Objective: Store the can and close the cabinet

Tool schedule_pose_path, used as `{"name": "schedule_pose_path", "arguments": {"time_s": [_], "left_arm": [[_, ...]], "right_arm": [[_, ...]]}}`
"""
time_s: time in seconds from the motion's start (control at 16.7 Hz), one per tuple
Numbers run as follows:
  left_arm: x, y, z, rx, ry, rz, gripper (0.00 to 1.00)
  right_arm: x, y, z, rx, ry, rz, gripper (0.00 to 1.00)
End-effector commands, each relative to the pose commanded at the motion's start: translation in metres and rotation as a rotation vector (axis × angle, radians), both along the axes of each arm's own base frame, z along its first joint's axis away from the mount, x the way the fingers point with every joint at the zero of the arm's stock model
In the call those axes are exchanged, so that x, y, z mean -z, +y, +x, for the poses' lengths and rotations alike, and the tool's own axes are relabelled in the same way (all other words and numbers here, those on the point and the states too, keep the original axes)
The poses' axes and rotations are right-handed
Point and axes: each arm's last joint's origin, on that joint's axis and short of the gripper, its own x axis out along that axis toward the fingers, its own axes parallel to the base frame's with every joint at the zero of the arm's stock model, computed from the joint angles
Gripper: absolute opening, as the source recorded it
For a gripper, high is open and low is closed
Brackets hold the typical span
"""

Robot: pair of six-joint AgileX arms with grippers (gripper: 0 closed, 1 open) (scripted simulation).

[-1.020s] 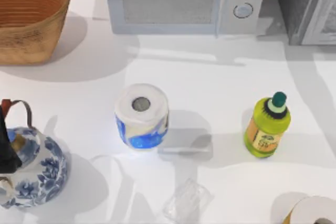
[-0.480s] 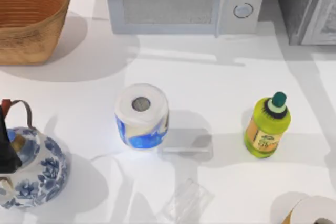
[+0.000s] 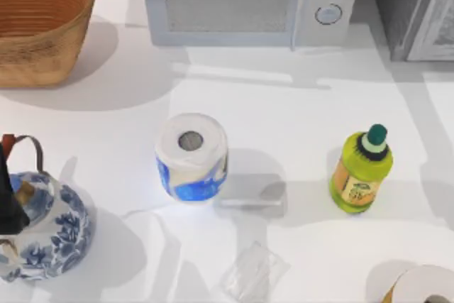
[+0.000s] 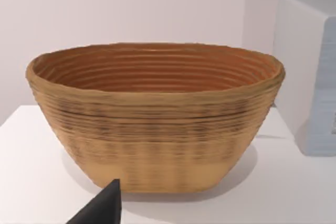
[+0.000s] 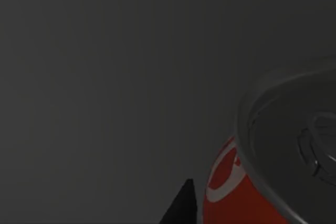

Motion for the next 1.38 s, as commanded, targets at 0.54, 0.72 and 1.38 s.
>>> {"name": "schedule_pose_path", "arguments": {"time_s": [0.54,0.72,1.38], "left_arm": [[0.0,0.0,0.0,0.0,0.0,0.0,1.0],[0.0,0.0,0.0,0.0,0.0,0.0,1.0],[0.0,0.0,0.0,0.0,0.0,0.0,1.0]], "right_arm": [[0.009,-0.006,0.019,0.019,0.012,0.001,0.08],[0.009,-0.006,0.019,0.019,0.012,0.001,0.3],[0.009,-0.006,0.019,0.019,0.012,0.001,1.0]]}}
